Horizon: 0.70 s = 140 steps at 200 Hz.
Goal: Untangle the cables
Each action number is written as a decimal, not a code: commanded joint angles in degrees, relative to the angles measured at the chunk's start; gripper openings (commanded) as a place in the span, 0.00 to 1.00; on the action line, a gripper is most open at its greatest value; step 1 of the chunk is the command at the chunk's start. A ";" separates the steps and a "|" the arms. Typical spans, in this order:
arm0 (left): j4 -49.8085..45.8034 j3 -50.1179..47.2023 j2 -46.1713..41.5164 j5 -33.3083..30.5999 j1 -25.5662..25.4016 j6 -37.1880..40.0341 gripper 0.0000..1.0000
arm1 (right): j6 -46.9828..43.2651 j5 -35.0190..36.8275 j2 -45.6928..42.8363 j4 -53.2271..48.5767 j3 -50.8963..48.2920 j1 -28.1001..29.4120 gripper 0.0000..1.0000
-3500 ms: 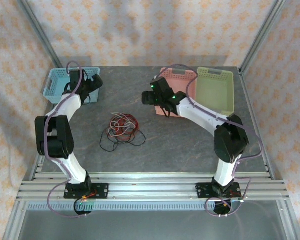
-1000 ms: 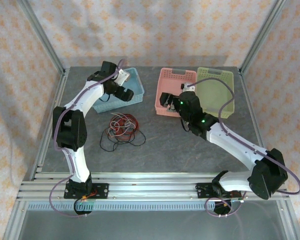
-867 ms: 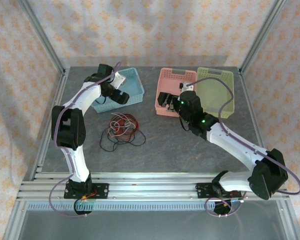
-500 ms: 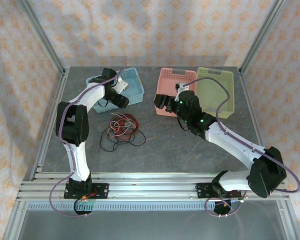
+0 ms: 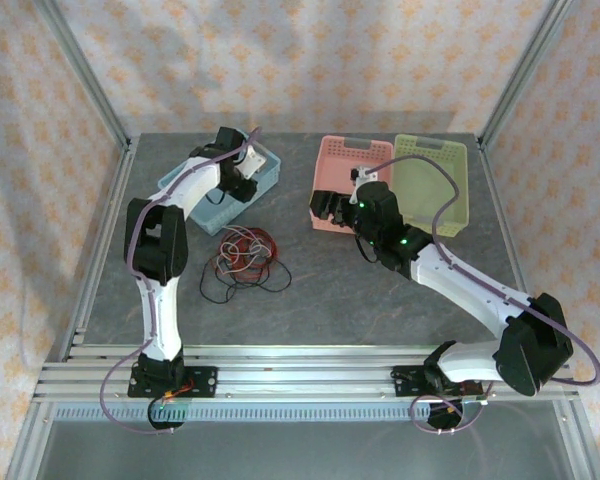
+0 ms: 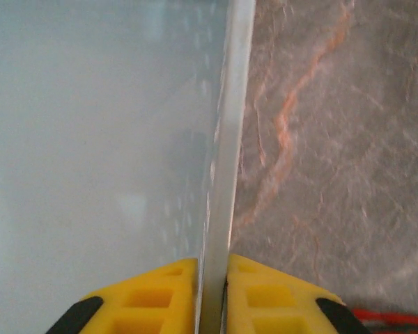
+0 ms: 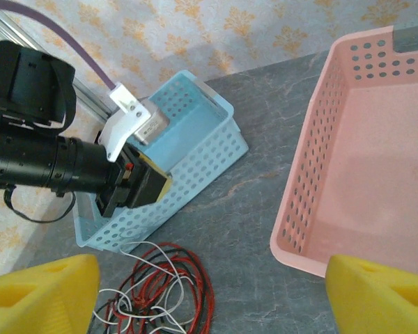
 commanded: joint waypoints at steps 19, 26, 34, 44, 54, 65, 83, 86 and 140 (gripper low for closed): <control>-3.62 10.87 7.93 -6.33 -2.48 -3.78 0.07 | 1.00 6.62 0.95 -5.29 2.57 0.16 0.82; -4.67 13.82 9.87 -7.13 -2.50 -4.70 0.04 | 1.32 7.77 1.00 -6.26 2.80 0.16 0.82; -5.82 17.25 12.13 -8.49 -2.51 -6.08 0.03 | 1.65 8.92 1.00 -7.08 2.85 0.16 0.82; -6.82 21.44 14.71 -10.51 -2.53 -8.08 0.01 | 2.09 10.09 1.00 -7.92 2.85 0.17 0.81; -7.84 25.61 17.26 -10.94 -2.50 -10.20 0.01 | 2.61 10.83 0.93 -8.76 2.85 0.16 0.81; -8.36 29.53 19.35 -10.00 -2.66 -12.61 0.01 | 3.51 11.66 0.96 -9.72 3.01 0.16 0.81; -7.09 33.34 21.68 -7.62 -2.61 -17.58 0.01 | 5.19 13.51 1.00 -11.07 2.95 0.16 0.80; -6.86 33.87 21.99 -7.35 -2.66 -18.42 0.01 | 5.54 13.87 1.02 -11.29 2.90 0.12 0.79; -1.10 35.89 23.17 3.43 -2.64 -27.08 0.21 | 10.03 18.52 1.31 -14.44 1.80 -1.99 0.78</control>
